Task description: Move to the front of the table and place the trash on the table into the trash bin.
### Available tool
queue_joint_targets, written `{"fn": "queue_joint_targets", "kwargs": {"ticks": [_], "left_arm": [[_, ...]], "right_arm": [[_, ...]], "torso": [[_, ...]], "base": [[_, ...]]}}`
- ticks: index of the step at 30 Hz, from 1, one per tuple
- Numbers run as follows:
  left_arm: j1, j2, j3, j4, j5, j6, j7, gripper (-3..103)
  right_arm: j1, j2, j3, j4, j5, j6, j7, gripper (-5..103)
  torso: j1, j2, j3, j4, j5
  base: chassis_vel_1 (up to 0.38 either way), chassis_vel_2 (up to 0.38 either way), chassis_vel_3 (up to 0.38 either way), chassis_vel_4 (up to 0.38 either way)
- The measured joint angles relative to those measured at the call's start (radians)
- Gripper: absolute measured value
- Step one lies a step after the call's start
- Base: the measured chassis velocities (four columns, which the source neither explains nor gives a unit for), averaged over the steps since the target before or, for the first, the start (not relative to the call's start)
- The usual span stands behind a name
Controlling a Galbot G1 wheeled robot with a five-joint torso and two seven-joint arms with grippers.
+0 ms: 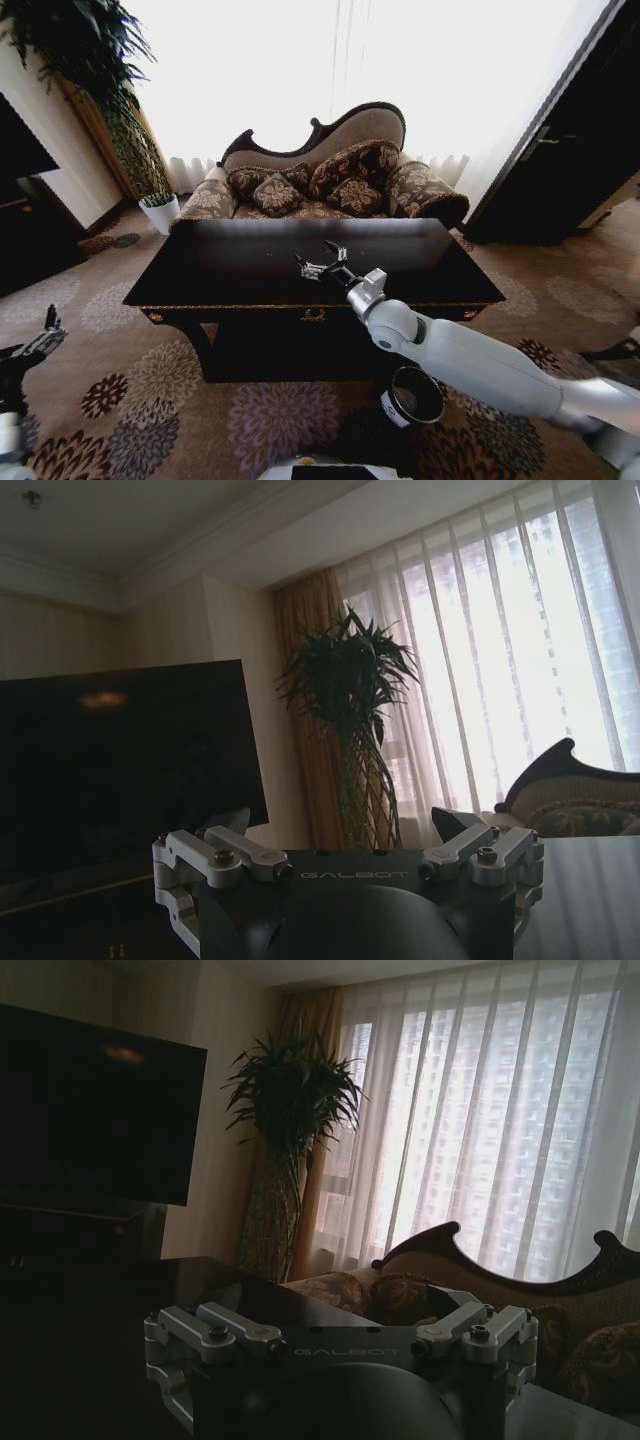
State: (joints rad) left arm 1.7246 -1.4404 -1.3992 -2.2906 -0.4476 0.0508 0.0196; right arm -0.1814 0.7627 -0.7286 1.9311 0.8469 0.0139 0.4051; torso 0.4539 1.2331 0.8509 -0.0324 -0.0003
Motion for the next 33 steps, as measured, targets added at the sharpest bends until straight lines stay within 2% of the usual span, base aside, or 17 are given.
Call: {"fn": "queue_joint_targets", "kwargs": {"ticks": [7,11,17,21,33], "left_arm": [[0.0,0.003,-0.002,0.006,-0.004,-0.003,0.0,100],[-0.009,0.01,0.008,0.019,-0.004,-0.007,0.0,100],[-0.015,0.014,0.019,0.034,-0.003,-0.014,0.0,100],[-0.019,0.018,0.021,0.043,-0.002,-0.018,0.0,100],[-0.029,0.018,0.035,0.047,0.002,-0.019,0.0,100]], "right_arm": [[0.154,0.022,-0.146,-0.085,-0.019,-0.028,-0.016,100],[0.254,0.018,-0.234,-0.144,-0.01,-0.08,-0.094,100],[0.295,0.027,-0.247,-0.176,0.027,-0.135,-0.147,100],[0.312,0.028,-0.245,-0.192,0.043,-0.191,-0.216,100],[0.372,0.022,-0.276,-0.232,0.087,-0.256,-0.29,100]], "torso": [[0.0,0.0,0.0,0.0,-0.0002],[0.0,0.0,0.0,-0.0002,0.0],[0.0,0.0,0.0,-0.0001,0.0001],[0.0,0.0,0.0,-0.0002,0.0001],[0.0,0.0,0.0,-0.0001,0.0001]], "base": [[0.0,0.0,0.0,0.0],[0.0,0.0,0.0,0.0],[0.0,0.0,0.0,0.0],[0.0,0.0,0.0,0.0],[0.0,0.0,0.0,0.0]]}}
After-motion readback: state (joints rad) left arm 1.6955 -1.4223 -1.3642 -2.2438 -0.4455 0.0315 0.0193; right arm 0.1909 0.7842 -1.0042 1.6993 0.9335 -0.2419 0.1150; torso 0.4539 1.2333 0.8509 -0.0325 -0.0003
